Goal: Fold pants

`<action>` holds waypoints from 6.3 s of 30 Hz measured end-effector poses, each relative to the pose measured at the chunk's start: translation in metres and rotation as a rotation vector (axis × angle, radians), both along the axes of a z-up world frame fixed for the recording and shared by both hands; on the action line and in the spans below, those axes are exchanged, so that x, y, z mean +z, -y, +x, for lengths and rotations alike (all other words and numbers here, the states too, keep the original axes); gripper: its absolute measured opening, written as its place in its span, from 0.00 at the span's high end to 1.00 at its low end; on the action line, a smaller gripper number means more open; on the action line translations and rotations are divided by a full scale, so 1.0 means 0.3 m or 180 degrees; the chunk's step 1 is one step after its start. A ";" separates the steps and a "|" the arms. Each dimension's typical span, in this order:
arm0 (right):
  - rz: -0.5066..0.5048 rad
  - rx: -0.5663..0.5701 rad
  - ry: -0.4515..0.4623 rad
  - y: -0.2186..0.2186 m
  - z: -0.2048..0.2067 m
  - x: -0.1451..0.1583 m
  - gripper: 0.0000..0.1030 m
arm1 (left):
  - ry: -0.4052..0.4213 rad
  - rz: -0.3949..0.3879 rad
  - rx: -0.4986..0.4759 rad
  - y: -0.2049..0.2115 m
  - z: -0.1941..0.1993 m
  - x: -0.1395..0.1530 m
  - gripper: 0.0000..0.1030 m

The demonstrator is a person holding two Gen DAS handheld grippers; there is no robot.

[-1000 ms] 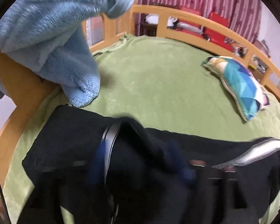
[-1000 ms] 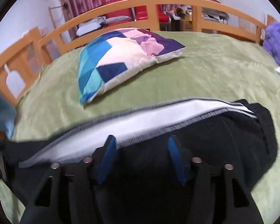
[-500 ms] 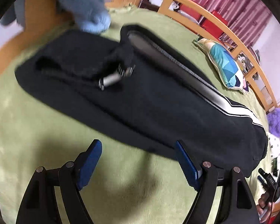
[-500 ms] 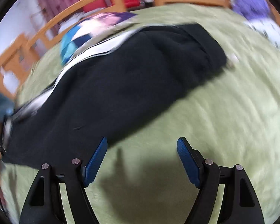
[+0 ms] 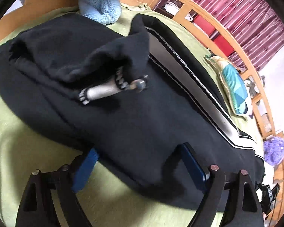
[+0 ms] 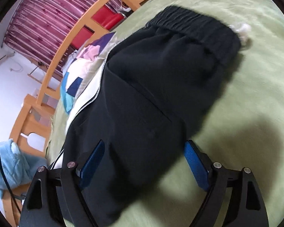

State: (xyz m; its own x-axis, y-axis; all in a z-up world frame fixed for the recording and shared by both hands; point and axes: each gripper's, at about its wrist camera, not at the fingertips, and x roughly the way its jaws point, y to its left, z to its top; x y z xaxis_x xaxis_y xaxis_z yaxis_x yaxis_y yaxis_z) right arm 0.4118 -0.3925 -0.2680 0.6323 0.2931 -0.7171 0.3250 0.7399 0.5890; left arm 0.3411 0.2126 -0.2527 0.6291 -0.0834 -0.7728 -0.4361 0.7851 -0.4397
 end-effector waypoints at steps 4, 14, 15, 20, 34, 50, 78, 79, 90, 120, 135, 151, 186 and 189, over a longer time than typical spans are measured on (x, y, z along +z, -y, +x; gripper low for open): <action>-0.0384 -0.0046 -0.0049 -0.066 0.089 0.003 0.24 | -0.0137 0.0244 0.0127 0.029 0.017 0.007 0.33; -0.0350 -0.0247 0.0045 -0.031 -0.051 0.122 0.81 | -0.0010 0.0204 -0.0027 0.000 -0.141 0.165 0.91; -0.0384 -0.0238 0.0042 -0.029 -0.078 0.135 0.81 | -0.0025 0.0222 -0.0076 0.019 -0.186 0.181 0.91; -0.0512 -0.0217 0.0012 0.070 -0.341 0.222 0.82 | -0.0126 0.0163 -0.0359 0.154 -0.358 0.196 0.91; -0.0865 -0.0383 -0.0628 0.512 -1.091 0.229 0.53 | -0.0339 0.0372 -0.1335 0.513 -0.864 0.209 0.79; -0.1262 -0.0380 -0.0200 0.142 -1.231 0.393 0.39 | 0.0265 0.1429 -0.1557 0.502 -0.787 0.281 0.29; -0.1430 -0.0018 -0.0266 -0.234 -1.174 0.344 0.39 | 0.0318 0.1025 -0.1046 0.017 -0.544 0.443 0.31; -0.1483 0.0038 -0.0251 -0.254 -1.175 0.349 0.39 | 0.0334 0.0920 -0.1099 0.016 -0.591 0.424 0.31; -0.1531 0.0240 -0.0111 -0.299 -1.251 0.349 0.39 | -0.0015 0.0116 -0.0843 0.029 -0.904 0.099 0.35; -0.1371 0.0315 -0.0143 -0.283 -1.284 0.276 0.39 | 0.0052 0.0478 -0.0636 -0.072 -0.905 0.167 0.71; -0.1367 0.0159 -0.0255 -0.239 -1.290 0.258 0.39 | -0.0062 -0.0013 0.0063 -0.240 -0.736 0.057 0.65; -0.1326 0.0265 -0.0203 -0.273 -1.257 0.266 0.39 | -0.0087 -0.0231 0.0286 -0.300 -0.827 0.030 0.89; -0.0324 -0.1033 0.0228 0.817 -1.049 0.185 0.64 | -0.0027 0.1134 -0.0623 0.404 -0.766 0.324 0.32; -0.1182 -0.0402 0.0797 0.747 -1.062 0.390 0.61 | -0.0020 0.1122 -0.0618 0.419 -0.763 0.315 0.32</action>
